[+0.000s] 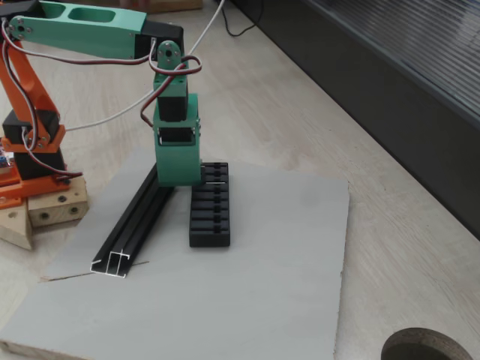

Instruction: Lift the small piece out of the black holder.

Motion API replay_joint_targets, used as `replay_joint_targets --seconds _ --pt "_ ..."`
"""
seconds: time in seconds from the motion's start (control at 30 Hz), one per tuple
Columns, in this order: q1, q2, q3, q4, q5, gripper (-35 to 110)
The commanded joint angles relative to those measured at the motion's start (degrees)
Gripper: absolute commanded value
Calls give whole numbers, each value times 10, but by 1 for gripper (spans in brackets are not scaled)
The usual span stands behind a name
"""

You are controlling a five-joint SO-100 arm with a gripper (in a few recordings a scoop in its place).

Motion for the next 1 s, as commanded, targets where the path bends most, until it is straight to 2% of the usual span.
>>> replay_joint_targets --seconds 0.0,0.27,0.97 --pt "-3 5 -3 0 3 44" --pt "-4 5 4 -58 6 44" --pt "-3 5 6 -48 10 44"
